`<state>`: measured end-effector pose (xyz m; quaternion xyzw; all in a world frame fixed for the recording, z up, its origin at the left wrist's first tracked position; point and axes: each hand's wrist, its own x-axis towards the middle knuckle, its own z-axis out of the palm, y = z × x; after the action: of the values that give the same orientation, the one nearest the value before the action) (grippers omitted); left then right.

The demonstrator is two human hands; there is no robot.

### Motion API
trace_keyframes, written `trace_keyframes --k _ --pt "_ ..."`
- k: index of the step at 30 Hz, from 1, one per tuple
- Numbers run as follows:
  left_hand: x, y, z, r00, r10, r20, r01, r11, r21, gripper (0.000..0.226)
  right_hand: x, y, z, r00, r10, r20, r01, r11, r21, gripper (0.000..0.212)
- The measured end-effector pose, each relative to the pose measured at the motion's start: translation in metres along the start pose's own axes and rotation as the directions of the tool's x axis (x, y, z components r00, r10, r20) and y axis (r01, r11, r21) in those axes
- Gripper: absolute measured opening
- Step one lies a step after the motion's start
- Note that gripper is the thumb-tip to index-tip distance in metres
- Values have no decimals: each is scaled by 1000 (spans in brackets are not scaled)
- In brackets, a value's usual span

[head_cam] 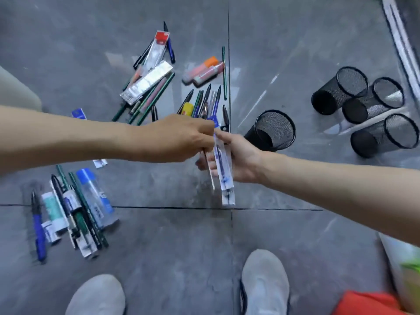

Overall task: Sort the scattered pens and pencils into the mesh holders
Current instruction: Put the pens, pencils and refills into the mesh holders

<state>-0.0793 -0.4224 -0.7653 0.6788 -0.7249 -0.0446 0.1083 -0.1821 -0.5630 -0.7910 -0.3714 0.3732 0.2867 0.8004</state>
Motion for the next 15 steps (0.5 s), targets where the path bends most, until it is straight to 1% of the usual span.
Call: trace_keyframes --k 1,3,4,5,7,8,10,12,13,14,15 --pt "-6 5 -3 1000 8 22 -8 1000 18 15 1 1 10 999 11 42 -11 1000 0 44" --pt "-6 10 -2 997 9 73 -12 999 37 15 1 2 19 998 15 63 -14 1000 -23 38" --pt "-8 11 -3 996 -15 91 13 1000 28 17 2 2 25 999 14 51 -11 999 -51 41" --pt "-11 10 -3 994 -56 94 56 998 4 19 3 2 30 1000 5 31 -2 997 -81 49" --pt "-19 8 -6 987 -133 85 139 988 -71 29 7 -1 38 1000 -23 -13 21 991 -135 66" --pt "-26 8 -8 985 -155 74 163 981 -110 37 7 -4 40 999 -39 -13 37 986 -165 67" --pt "-44 9 -13 984 -177 17 177 970 -169 51 6 -13 46 997 -77 31 82 964 -253 61" --pt "-67 7 -16 973 -225 -50 215 965 -154 50 4 -20 49 993 -112 45 121 929 -350 53" --pt "-79 1 -15 948 -307 -81 297 948 -118 44 4 -23 50 992 -125 30 126 913 -389 47" --pt "-93 -6 -13 892 -444 -91 436 895 -92 34 5 -24 51 992 -127 11 120 900 -419 42" --pt "-107 -18 -10 783 -619 -67 614 785 -78 23 5 -24 51 993 -117 -1 105 890 -443 36"
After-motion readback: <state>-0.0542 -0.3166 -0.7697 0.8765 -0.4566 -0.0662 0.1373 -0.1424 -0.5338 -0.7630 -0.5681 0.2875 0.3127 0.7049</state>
